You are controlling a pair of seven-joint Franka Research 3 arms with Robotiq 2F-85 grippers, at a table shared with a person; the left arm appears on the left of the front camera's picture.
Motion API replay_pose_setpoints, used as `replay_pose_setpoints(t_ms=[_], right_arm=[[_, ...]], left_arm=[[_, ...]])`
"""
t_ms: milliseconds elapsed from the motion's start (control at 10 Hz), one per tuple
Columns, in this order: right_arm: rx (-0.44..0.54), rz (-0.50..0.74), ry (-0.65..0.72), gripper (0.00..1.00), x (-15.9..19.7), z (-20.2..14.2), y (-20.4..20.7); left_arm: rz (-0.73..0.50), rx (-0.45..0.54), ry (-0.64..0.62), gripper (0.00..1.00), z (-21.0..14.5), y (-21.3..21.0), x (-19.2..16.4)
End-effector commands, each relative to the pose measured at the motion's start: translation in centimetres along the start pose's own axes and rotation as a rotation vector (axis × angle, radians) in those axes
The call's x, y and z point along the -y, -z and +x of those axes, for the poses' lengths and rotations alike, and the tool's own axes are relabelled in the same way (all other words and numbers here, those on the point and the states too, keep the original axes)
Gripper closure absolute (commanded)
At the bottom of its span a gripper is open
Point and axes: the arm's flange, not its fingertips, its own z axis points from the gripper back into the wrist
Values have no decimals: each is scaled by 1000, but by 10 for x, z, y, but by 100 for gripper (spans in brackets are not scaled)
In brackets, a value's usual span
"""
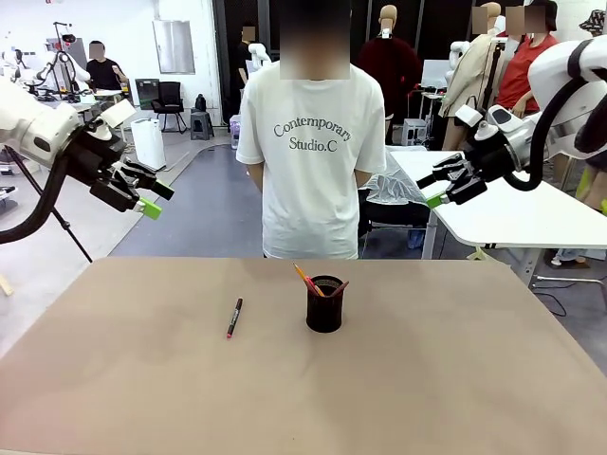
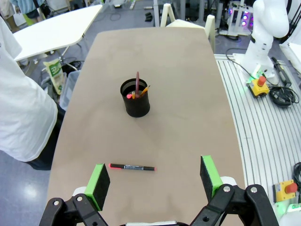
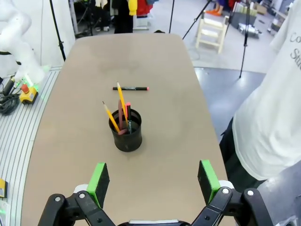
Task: Place the pens into the pen holder.
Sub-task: Pick up a writing instrument from the table and place it into the Pen holder.
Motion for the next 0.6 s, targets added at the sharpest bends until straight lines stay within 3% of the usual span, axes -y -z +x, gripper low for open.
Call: replay_pose_setpoints(t_ms=[0, 500], right_arm=[[23, -35, 2, 0, -7, -3, -1], [0, -4, 4, 0, 0, -2, -1]], left_arm=[[-7, 3, -3, 0, 0, -2, 2], [-7, 3, -3, 0, 0, -2, 2]])
